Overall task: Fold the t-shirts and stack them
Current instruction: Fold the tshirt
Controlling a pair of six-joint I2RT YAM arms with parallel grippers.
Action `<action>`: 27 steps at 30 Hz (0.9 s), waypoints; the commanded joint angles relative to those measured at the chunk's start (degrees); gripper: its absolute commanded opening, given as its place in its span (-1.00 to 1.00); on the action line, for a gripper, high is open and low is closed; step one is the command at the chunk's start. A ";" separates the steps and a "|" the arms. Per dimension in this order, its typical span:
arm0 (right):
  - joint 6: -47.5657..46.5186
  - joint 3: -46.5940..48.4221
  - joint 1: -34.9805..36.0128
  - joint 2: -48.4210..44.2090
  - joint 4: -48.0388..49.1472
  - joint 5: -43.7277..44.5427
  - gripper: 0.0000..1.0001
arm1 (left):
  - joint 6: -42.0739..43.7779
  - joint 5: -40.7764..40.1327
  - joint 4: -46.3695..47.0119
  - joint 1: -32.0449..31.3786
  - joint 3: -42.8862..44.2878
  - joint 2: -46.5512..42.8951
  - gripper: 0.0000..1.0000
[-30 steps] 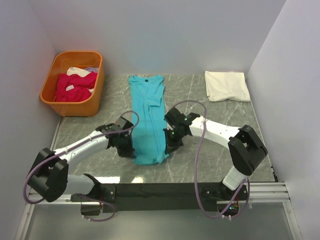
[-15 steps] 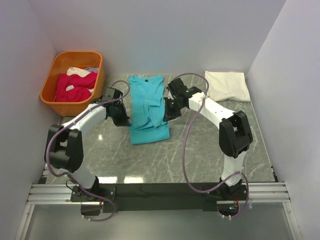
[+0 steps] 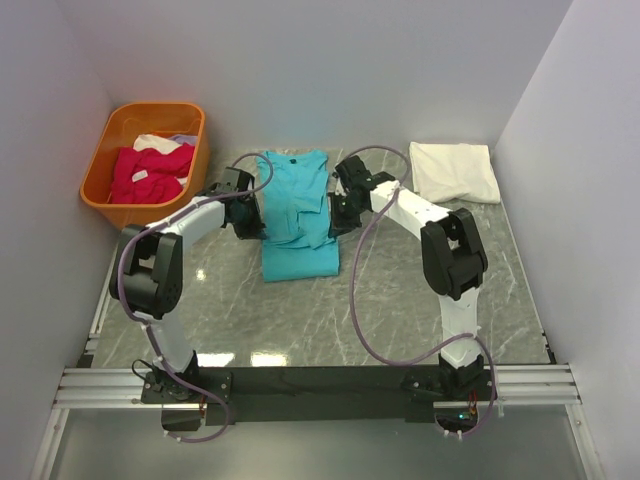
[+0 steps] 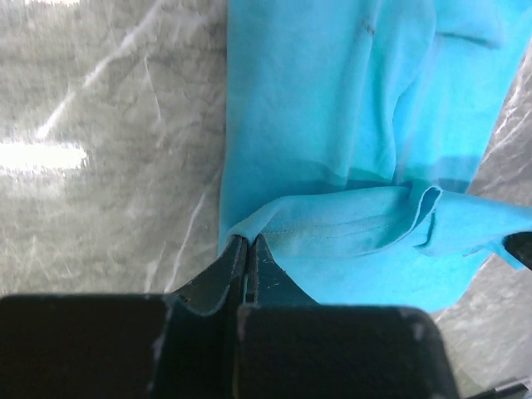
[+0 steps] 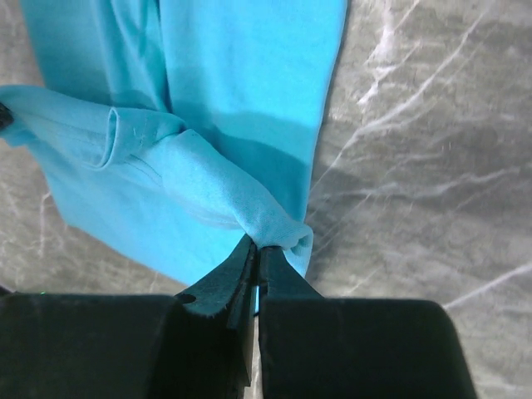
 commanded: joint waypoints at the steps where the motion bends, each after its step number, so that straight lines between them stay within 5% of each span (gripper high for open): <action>1: -1.74 2.75 -0.46 0.92 3.41 0.37 -1.00 | 2.12 -2.21 3.34 -0.05 2.37 0.16 -0.99; 15: -2.53 3.01 -0.54 3.11 8.16 0.37 -1.00 | 2.74 -4.84 8.17 -0.05 -0.44 1.22 -0.89; 19: -2.36 2.05 -0.63 3.38 8.60 1.69 -0.77 | 2.21 -6.87 8.08 -0.05 -0.71 1.57 -0.57; 22: -2.18 0.56 -0.63 1.54 9.56 1.95 -0.34 | 2.38 -6.96 7.73 -0.05 -0.53 0.17 -0.01; 23: -2.09 0.03 -0.54 -0.12 9.65 2.30 -0.27 | 2.56 -6.96 8.08 -0.14 -1.14 -1.75 0.32; 27: -1.83 -1.55 -0.02 -5.66 10.79 4.14 -0.12 | 2.39 -7.57 7.74 -1.63 -3.08 -8.79 0.58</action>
